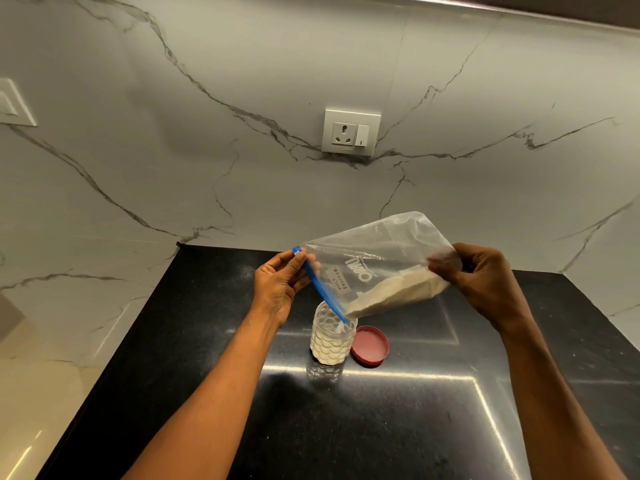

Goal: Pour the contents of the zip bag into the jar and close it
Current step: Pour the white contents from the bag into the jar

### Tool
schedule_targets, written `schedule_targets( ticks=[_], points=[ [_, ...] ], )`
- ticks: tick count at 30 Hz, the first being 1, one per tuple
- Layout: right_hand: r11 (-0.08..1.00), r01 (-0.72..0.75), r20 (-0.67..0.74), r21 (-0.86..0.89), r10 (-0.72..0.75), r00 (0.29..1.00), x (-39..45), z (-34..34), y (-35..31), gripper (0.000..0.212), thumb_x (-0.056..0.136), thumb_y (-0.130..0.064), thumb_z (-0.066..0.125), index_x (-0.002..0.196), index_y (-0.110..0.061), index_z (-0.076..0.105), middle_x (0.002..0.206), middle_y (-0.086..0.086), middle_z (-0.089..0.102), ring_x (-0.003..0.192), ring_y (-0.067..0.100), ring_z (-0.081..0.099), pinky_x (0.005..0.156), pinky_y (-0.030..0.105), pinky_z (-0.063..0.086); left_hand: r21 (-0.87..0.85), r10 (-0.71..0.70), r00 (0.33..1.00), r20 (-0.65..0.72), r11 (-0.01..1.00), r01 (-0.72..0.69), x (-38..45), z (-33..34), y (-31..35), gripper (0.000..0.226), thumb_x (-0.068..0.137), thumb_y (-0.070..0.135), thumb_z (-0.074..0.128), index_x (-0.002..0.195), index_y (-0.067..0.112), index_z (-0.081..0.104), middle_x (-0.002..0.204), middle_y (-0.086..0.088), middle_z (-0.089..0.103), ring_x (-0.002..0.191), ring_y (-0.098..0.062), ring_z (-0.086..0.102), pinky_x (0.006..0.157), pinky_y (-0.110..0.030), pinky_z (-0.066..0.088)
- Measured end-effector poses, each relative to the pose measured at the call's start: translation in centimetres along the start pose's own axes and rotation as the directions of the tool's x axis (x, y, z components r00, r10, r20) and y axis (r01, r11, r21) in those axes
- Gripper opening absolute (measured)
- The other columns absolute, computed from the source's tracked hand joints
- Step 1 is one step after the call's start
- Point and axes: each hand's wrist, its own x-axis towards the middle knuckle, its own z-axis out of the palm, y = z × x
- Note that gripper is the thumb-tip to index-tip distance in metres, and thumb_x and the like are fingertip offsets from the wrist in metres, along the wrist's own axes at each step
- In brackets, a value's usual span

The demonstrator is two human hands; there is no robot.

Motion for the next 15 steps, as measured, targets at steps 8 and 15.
schedule_targets(
  ticks=[8, 15],
  points=[
    [0.998, 0.027, -0.043, 0.062, -0.025, 0.999, 0.21, 0.23, -0.18, 0.033, 0.077, -0.033, 0.071, 0.096, -0.005, 0.071, 0.088, 0.004, 0.071, 0.079, 0.011, 0.069, 0.068, 0.019, 0.058, -0.023, 0.001, 1.0, -0.001, 1.0, -0.001, 0.26, -0.02, 0.29, 0.015, 0.094, 0.004, 0.06, 0.103, 0.009, 0.069, 0.099, -0.007, 0.076, 0.094, -0.022, 0.074, 0.081, -0.039, 0.063],
    [0.998, 0.006, -0.035, 0.055, -0.004, 0.999, 0.26, 0.45, 0.1, 0.024, 0.082, -0.021, 0.072, 0.098, -0.003, 0.071, 0.088, 0.006, 0.071, 0.078, 0.01, 0.069, 0.065, 0.017, 0.056, -0.011, -0.004, 1.0, -0.016, 1.0, 0.004, 0.29, -0.19, 0.36, 0.014, 0.093, 0.005, 0.061, 0.104, 0.009, 0.07, 0.104, -0.009, 0.074, 0.098, -0.025, 0.073, 0.082, -0.04, 0.063]
  ],
)
